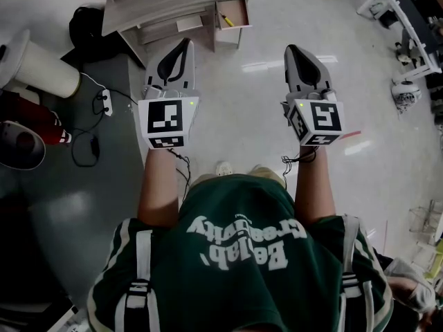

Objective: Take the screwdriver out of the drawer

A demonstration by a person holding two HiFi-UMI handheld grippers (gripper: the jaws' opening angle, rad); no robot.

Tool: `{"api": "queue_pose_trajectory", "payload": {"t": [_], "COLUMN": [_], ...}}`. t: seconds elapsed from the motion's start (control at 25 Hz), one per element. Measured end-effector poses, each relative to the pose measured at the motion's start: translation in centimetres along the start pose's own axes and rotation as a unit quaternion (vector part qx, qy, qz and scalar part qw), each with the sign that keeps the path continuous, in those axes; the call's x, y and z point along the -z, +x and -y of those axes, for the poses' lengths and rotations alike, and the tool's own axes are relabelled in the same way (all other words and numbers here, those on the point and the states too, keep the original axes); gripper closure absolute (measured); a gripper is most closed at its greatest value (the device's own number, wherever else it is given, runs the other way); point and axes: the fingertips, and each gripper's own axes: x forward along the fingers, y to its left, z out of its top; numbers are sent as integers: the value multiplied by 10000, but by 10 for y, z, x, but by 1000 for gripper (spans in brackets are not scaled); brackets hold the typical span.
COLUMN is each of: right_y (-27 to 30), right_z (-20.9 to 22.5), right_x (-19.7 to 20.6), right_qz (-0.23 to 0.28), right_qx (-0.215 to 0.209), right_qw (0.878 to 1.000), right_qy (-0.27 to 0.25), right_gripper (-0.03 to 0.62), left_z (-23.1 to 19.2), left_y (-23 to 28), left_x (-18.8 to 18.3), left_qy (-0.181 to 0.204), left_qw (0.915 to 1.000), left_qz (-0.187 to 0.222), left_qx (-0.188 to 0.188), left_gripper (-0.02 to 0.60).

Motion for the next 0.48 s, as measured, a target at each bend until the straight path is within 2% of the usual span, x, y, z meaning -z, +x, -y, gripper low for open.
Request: {"api": "queue_pose_trajectory", "payload": {"t": [0.48], "right_y": [7], "right_z": [0], "right_x": [3], "right_qz": [-39], "right_qx": [49], "right_qw": [10000], "right_qy": [45], "right_gripper": [559], "left_z": [-4], "left_y": [4], "left_x": [3], "left_qy": [11], "left_qw": [10000], "left_qz": [-17], "left_qx": [61], "left_gripper": [563]}}
